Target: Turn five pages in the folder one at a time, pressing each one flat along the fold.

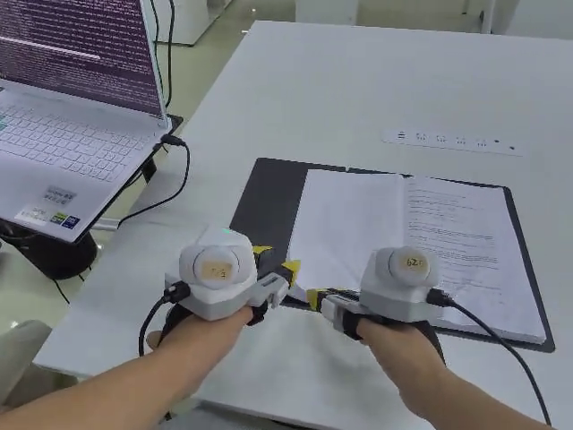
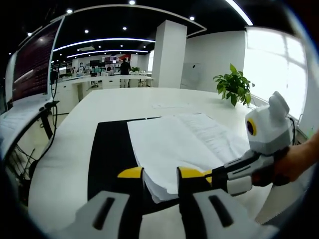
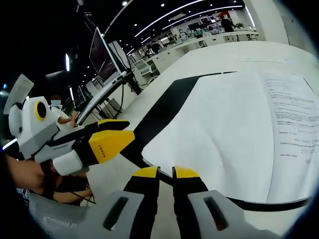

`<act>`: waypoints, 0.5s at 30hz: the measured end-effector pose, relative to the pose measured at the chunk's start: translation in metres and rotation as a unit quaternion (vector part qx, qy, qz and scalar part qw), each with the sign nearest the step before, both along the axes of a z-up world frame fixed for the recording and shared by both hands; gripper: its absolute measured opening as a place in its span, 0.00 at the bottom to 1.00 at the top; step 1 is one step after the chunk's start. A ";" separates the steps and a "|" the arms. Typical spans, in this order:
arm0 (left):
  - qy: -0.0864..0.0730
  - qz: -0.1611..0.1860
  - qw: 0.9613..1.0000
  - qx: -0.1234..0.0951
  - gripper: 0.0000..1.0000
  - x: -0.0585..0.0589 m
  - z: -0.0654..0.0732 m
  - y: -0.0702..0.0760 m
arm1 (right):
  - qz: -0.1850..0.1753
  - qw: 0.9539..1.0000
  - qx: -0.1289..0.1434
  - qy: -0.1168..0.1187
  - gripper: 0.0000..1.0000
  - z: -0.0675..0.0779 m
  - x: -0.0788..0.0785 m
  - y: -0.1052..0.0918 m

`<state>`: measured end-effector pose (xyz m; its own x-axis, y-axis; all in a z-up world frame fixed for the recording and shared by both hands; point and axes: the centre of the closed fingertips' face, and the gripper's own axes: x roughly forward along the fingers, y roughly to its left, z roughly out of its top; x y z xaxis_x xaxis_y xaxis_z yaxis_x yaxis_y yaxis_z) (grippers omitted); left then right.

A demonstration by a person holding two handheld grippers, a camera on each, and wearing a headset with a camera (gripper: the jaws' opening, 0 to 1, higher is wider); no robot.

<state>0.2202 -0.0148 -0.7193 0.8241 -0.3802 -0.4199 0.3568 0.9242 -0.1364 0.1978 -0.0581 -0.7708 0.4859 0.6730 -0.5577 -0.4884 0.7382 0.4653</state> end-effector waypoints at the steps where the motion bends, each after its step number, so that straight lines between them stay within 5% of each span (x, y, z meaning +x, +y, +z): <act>1: 0.001 -0.005 1.000 0.004 0.25 0.000 -0.001 -0.004 | -0.005 1.000 0.005 -0.002 0.08 0.002 0.001 -0.003; 15: 0.030 -0.032 0.999 0.023 0.24 0.001 -0.034 -0.028 | -0.049 0.999 0.008 -0.012 0.07 0.010 0.017 -0.047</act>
<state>0.2214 -0.0423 -0.7534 0.7714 -0.4101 -0.4867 0.4075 0.9057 -0.1173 0.2150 -0.1056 -0.7608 0.5627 0.6308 -0.5342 -0.4258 0.7751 0.4668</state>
